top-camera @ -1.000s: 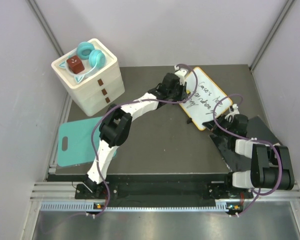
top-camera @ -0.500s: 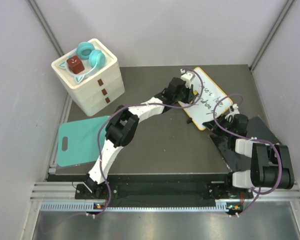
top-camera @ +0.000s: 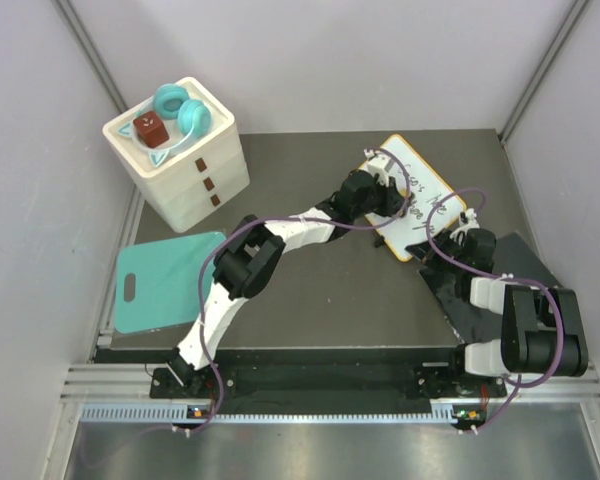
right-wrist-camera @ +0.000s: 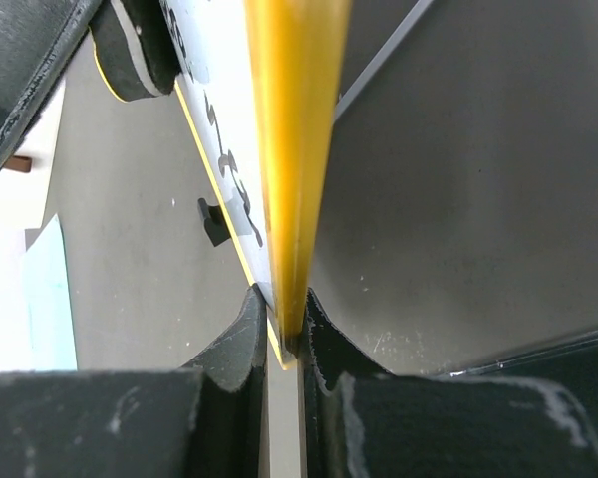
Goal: Erase the whiteboard
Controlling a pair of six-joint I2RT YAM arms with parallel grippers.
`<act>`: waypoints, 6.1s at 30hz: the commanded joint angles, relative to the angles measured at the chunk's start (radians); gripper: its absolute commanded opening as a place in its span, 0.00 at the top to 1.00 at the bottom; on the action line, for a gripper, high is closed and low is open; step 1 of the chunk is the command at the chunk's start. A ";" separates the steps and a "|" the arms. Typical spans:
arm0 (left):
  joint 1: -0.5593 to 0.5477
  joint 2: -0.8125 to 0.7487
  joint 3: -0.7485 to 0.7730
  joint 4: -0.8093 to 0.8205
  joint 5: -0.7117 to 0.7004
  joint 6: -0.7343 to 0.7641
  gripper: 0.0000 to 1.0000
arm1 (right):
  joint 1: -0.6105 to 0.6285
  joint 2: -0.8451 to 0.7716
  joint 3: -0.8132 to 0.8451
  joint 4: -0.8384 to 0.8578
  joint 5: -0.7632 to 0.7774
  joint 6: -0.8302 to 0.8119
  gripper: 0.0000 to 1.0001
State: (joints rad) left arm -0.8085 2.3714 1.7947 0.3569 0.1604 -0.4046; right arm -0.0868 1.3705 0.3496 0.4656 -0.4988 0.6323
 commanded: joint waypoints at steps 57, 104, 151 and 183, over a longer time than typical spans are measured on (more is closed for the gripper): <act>0.014 -0.017 -0.251 -0.260 -0.317 -0.112 1.00 | 0.019 0.009 -0.008 -0.125 0.002 -0.069 1.00; -0.305 0.172 0.232 -0.503 0.012 0.386 1.00 | 0.019 0.016 -0.004 -0.124 -0.009 -0.072 1.00; -0.248 0.218 0.485 -0.435 -0.231 0.288 1.00 | 0.018 0.013 -0.008 -0.119 -0.014 -0.074 1.00; 0.028 0.338 0.623 -0.486 -0.300 0.340 1.00 | 0.019 0.021 -0.004 -0.119 -0.024 -0.079 1.00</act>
State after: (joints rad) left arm -0.8017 2.6553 2.4367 -0.0490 -0.1947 -0.0574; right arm -0.0986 1.3758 0.3481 0.4900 -0.4950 0.6312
